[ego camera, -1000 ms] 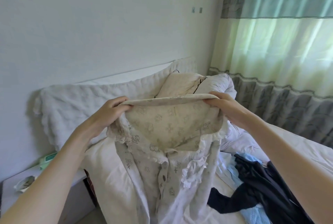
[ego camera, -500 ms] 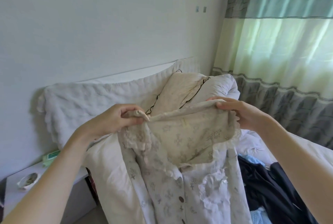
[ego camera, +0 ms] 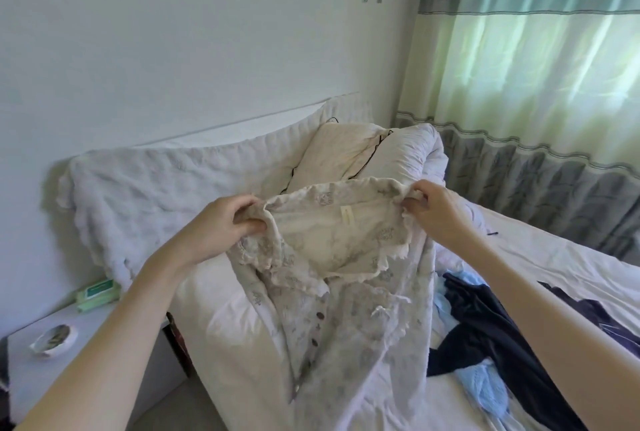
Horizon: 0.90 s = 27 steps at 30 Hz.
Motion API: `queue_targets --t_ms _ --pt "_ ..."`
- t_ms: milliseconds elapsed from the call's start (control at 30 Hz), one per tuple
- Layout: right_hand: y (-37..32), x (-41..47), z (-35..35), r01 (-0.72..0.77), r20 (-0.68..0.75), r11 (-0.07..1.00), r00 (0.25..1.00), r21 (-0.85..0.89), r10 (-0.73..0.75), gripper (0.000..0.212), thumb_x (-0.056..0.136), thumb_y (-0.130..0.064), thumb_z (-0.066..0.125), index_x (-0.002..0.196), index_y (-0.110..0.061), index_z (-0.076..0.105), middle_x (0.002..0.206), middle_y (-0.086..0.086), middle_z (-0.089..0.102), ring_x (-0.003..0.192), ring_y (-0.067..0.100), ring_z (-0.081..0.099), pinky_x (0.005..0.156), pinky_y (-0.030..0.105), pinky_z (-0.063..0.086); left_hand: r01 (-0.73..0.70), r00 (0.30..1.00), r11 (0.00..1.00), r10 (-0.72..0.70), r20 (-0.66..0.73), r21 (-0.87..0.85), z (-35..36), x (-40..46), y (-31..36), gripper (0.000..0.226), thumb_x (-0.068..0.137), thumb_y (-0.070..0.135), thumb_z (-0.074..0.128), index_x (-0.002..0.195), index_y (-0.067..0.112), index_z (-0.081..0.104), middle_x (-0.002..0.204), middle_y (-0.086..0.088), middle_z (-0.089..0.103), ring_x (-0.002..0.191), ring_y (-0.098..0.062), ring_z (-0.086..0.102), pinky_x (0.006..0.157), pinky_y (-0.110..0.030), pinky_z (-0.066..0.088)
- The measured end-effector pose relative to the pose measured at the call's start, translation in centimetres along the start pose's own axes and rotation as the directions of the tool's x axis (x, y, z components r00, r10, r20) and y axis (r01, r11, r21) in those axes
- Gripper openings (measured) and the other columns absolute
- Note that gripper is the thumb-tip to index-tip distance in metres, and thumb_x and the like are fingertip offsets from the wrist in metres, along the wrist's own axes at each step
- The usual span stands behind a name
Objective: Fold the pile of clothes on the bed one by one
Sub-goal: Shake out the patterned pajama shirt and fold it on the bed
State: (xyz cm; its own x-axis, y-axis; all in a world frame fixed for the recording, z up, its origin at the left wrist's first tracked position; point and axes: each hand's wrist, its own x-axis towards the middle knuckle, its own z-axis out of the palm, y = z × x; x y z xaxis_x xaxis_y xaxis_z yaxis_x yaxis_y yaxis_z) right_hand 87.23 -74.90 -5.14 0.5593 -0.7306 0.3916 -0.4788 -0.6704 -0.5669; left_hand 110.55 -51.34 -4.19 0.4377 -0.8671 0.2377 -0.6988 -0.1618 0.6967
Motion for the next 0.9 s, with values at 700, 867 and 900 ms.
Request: queue_targets --t_ms 700,867,900 --pt "1.1 -17.0 -6.9 -0.149 0.152 0.940 0.983 0.306 0.106 0.045 0.088 -0.017 0.060 0.054 -0.017 0.030 0.046 -0.015 0.024 0.043 0.003 0.024 0.043 0.014 0.020 0.141 0.977 0.988 -0.149 -0.155 -0.058 7.5 -13.4 2.4 0.010 0.088 0.030 0.063 0.080 0.032 0.059 0.078 0.011 0.061 0.071 0.003 0.055 0.059 -0.009 0.040" --pt "0.4 -22.9 -11.2 0.014 0.173 0.970 0.983 0.242 -0.058 0.033 0.090 -0.016 0.057 0.063 -0.009 0.040 0.054 -0.009 0.030 0.049 0.005 0.027 0.049 0.021 0.023 0.021 0.952 0.998 -0.004 -0.305 0.052 7.2 -19.1 5.3 0.023 0.083 0.034 0.068 0.073 0.050 0.055 0.071 0.013 0.061 0.069 0.003 0.054 0.057 -0.007 0.037" --pt "0.1 -24.0 -12.1 0.042 0.160 0.966 0.983 0.257 -0.086 0.029 0.090 -0.015 0.058 0.067 -0.003 0.044 0.056 -0.006 0.032 0.051 0.006 0.028 0.051 0.024 0.024 -0.009 0.949 1.000 0.017 -0.315 0.026 6.7 -20.0 6.2 0.030 0.083 0.031 0.068 0.071 0.055 0.055 0.071 0.019 0.062 0.066 0.009 0.052 0.056 -0.006 0.035"
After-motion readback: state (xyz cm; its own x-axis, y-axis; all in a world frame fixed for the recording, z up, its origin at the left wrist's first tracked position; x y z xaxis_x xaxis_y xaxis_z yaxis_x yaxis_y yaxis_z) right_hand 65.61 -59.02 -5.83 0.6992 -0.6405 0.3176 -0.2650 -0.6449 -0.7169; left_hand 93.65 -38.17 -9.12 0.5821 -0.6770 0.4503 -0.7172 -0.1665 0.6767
